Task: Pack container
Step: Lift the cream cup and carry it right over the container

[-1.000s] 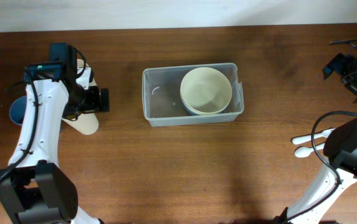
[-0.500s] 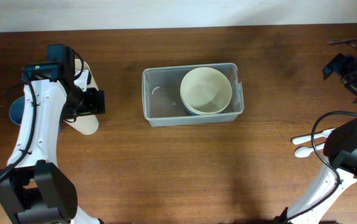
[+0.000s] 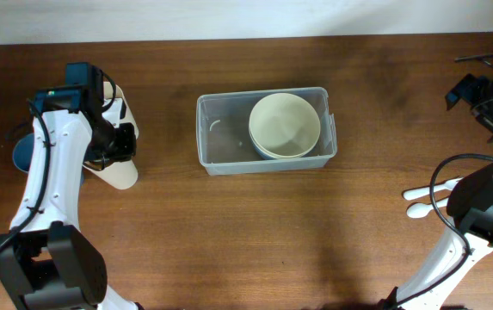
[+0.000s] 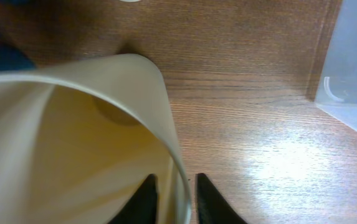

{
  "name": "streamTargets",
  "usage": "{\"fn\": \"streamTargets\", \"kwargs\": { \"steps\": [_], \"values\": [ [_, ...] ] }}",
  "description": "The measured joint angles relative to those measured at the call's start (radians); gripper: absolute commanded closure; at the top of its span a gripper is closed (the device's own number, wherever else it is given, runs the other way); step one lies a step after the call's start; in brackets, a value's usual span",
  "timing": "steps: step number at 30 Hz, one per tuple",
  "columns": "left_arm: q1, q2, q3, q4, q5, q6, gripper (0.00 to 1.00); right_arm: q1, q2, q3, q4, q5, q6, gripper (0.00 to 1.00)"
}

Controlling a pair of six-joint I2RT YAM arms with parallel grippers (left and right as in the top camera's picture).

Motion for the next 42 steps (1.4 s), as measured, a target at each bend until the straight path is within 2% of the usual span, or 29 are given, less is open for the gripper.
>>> {"fn": "streamTargets", "kwargs": {
  "steps": [1, 6, 21, 25, 29, 36, 42],
  "values": [
    [0.000, 0.000, 0.000, 0.000, 0.000, -0.001, 0.91, 0.000, 0.000, 0.000, 0.000, 0.000, 0.000, 0.01],
    [0.000, 0.001, 0.000, -0.011, 0.000, 0.001, 0.98, 0.000, 0.000, 0.000, 0.000, 0.000, 0.000, 0.01],
    [0.000, 0.002, 0.018, -0.131, -0.001, 0.000, 0.98, 0.000, 0.000, 0.000, 0.000, 0.000, 0.000, 0.01],
    [0.000, 0.005, 0.089, -0.216, 0.023, 0.000, 0.98, 0.000, 0.000, 0.000, 0.000, 0.000, 0.000, 0.01],
    [-0.017, 0.005, 0.237, -0.276, 0.055, 0.000, 0.98, 0.000, 0.000, 0.000, 0.000, 0.000, 0.000, 0.01],
    [-0.160, -0.033, 0.473, -0.310, 0.078, 0.000, 0.99, 0.000, 0.000, 0.000, 0.000, 0.000, 0.000, 0.01],
    [-0.340, -0.081, 0.528, -0.113, 0.087, -0.009, 0.98, 0.000, 0.000, 0.000, 0.000, 0.000, -0.001, 0.01]
  ]
}}
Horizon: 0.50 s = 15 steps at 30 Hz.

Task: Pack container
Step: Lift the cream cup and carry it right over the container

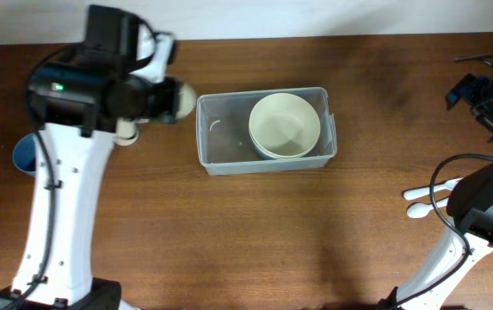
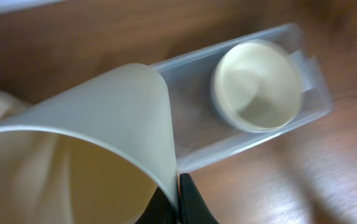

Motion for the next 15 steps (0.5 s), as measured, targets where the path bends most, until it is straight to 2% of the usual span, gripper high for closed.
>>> {"fn": "streamTargets", "kwargs": {
  "steps": [7, 15],
  "values": [
    [-0.110, 0.051, 0.000, 0.142, 0.004, -0.026, 0.98, 0.000, 0.000, 0.000, 0.000, 0.000, 0.001, 0.01],
    [-0.145, 0.190, 0.000, 0.160, 0.003, -0.032, 0.98, 0.000, 0.000, 0.000, 0.000, 0.000, 0.000, 0.01]
  ]
}}
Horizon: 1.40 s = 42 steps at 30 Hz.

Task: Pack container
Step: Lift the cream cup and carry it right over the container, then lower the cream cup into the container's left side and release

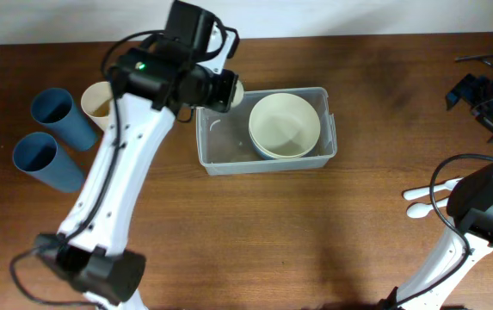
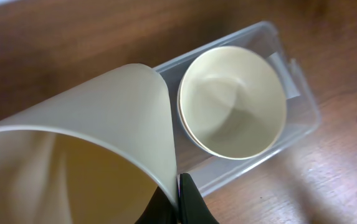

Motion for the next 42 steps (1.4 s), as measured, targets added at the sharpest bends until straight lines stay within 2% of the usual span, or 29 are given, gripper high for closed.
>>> {"fn": "streamTargets", "kwargs": {
  "steps": [22, 42],
  "values": [
    [0.000, 0.102, 0.000, -0.053, -0.031, 0.000, 0.98, 0.000, 0.000, 0.000, 0.000, 0.000, 0.001, 0.01],
    [0.000, 0.178, 0.000, -0.014, -0.031, 0.000, 0.98, 0.000, 0.000, 0.000, 0.000, 0.000, 0.001, 0.01]
  ]
}}
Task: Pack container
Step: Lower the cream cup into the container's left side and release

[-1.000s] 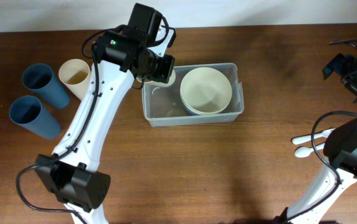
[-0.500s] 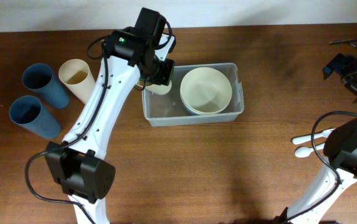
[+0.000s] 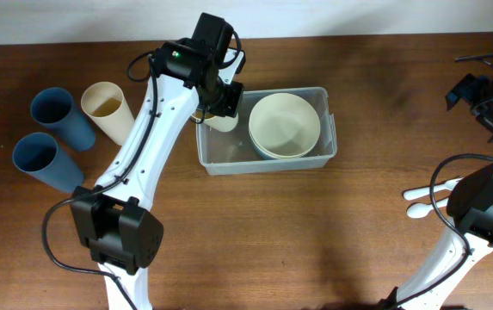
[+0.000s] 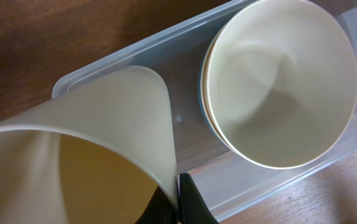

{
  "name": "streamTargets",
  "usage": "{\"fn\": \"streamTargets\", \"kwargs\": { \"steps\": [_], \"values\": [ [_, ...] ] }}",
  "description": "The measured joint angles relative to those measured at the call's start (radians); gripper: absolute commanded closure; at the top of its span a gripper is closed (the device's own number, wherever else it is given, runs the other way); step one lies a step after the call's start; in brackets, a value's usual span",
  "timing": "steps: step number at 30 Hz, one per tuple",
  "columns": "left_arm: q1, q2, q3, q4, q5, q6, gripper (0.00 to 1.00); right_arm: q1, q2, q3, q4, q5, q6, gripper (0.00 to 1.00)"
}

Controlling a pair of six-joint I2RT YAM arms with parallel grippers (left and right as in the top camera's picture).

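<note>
A clear plastic container (image 3: 263, 165) stands at the table's middle back. A stack of cream bowls (image 3: 285, 125) fills its right half. My left gripper (image 3: 220, 102) hangs over the left half, shut on the wall of a cream cup (image 3: 223, 121). In the left wrist view the cup (image 4: 103, 124) fills the left side. Its wall is pinched between the black fingertips of the gripper (image 4: 179, 199). Beyond it lie the container's rim (image 4: 103, 62) and the bowls (image 4: 278, 81). My right gripper (image 3: 472, 91) sits at the far right edge, too small to read.
Another cream cup (image 3: 108, 110) and two blue cups (image 3: 54, 116) (image 3: 38, 159) stand at the left of the table. White spoons (image 3: 422, 200) lie by the right arm's elbow at the right.
My left gripper, still holding the cream cup, has moved from the container's back left corner to over its left half. The container and bowls look nearer in the wrist view.
My left gripper was at the left among the cups, fingers astride a cream cup's wall. Then it held that cup up just left of the container, then at the back left corner. Now the cup hangs over the container's left half.
</note>
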Motion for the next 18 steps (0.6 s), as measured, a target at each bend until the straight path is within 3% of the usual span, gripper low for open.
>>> {"fn": "streamTargets", "kwargs": {
  "steps": [10, 18],
  "values": [
    [0.000, 0.011, 0.000, 0.009, -0.002, -0.003, 0.82, 0.000, 0.000, 0.000, 0.000, 0.000, 0.000, 0.01],
    [0.000, 0.041, 0.000, 0.010, -0.004, -0.003, 0.82, 0.000, 0.000, 0.000, 0.000, 0.000, 0.000, 0.01]
  ]
}}
